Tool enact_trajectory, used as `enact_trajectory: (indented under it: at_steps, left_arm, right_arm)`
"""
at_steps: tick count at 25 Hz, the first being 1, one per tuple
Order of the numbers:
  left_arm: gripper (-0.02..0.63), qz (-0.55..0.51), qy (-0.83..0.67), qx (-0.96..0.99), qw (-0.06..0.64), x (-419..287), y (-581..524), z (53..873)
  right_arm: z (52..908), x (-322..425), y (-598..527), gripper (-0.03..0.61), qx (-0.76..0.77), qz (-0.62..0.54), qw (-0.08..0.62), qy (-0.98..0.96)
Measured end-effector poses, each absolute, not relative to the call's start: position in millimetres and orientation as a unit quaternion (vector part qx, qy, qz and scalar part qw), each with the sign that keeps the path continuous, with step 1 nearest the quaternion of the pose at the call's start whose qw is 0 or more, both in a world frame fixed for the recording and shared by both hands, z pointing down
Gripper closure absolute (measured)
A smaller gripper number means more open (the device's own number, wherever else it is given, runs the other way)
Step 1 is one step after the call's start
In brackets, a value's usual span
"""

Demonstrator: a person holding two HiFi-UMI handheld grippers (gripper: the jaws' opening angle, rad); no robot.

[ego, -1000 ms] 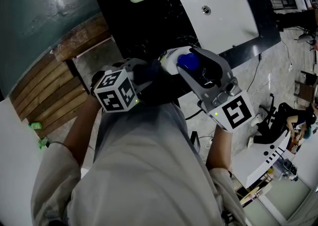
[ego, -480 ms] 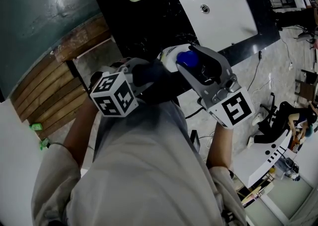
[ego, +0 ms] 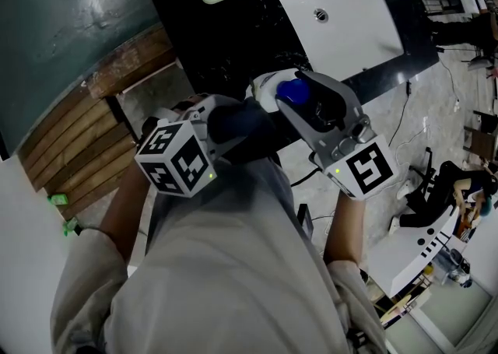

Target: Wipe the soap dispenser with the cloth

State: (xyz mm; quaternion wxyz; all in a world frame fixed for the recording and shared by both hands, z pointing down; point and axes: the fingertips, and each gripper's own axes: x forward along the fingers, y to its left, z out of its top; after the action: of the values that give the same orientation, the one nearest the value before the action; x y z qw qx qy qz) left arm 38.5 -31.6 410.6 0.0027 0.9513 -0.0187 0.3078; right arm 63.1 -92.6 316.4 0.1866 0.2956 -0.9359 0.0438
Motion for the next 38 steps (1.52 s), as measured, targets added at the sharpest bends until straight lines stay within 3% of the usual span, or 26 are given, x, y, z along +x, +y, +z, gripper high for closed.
enact_trajectory:
  at_steps: [19,38]
  left_arm:
    - [0.489,0.168,-0.043,0.984,0.038,43.9,-3.4,359.3]
    - [0.489,0.106,-0.090,0.989,0.053,20.2,-13.6,338.0]
  right_arm:
    - [317.1,61.9,-90.6,0.403,0.303,0.021,0.192,-0.933]
    - [316.9,65.0,-83.6,0.403,0.327,0.030,0.183,-0.927]
